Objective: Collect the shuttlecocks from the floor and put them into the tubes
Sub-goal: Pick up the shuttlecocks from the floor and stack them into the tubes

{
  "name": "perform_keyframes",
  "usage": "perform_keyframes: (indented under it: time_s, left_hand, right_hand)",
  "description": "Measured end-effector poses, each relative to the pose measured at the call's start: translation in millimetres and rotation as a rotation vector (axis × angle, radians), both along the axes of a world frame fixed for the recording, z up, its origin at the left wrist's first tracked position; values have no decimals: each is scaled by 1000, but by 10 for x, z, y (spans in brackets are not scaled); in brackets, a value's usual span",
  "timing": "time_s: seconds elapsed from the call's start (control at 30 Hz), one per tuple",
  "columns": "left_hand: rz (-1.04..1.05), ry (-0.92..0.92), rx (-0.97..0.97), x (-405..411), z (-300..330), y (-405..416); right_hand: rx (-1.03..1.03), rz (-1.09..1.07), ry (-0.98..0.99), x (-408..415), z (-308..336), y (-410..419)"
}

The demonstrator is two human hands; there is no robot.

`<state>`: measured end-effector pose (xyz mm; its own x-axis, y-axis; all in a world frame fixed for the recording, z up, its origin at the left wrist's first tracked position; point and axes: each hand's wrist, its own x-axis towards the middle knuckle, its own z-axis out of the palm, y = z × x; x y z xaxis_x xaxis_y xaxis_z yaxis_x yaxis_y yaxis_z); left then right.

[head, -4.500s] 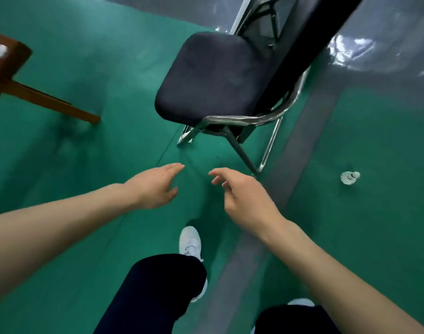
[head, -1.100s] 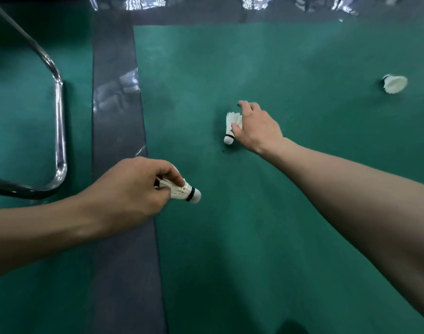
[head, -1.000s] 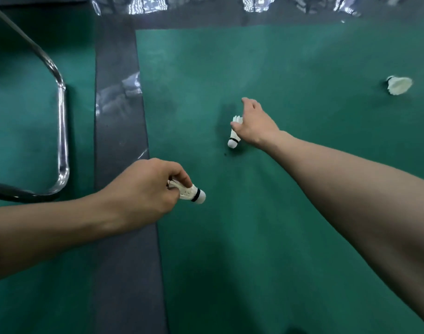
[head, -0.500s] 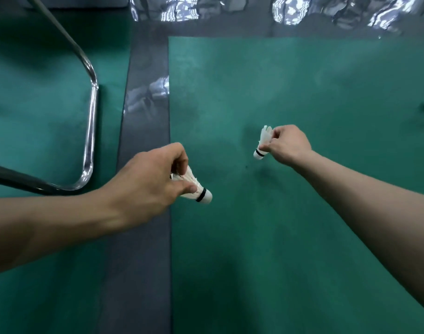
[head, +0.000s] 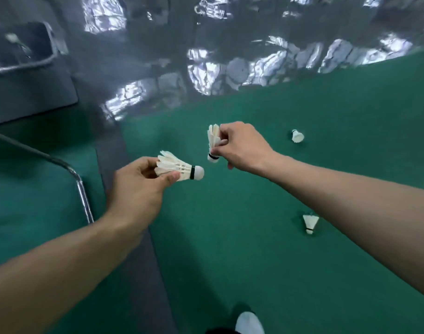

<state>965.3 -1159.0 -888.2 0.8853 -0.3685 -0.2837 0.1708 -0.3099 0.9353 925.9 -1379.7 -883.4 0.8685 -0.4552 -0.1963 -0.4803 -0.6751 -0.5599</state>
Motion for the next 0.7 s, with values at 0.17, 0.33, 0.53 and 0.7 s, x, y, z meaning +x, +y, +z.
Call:
perform_keyframes:
  time_s: [0.17,0.33,0.53,0.7]
  left_hand:
    - [-59,-32,74,-65,2205,-11]
    - [-52,-53,178,-312,4005,347]
    - [92,-147,310,-756,5317,1215]
    - [284,-258,407,-1344,5995,2328]
  right_hand:
    - [20,58,-18,-160,2258,-143]
    - [106,175,-87,-222,4020,87]
    - [199,461,-213,-239,5189,981]
    - [233,768,-348,-304,5693,2226]
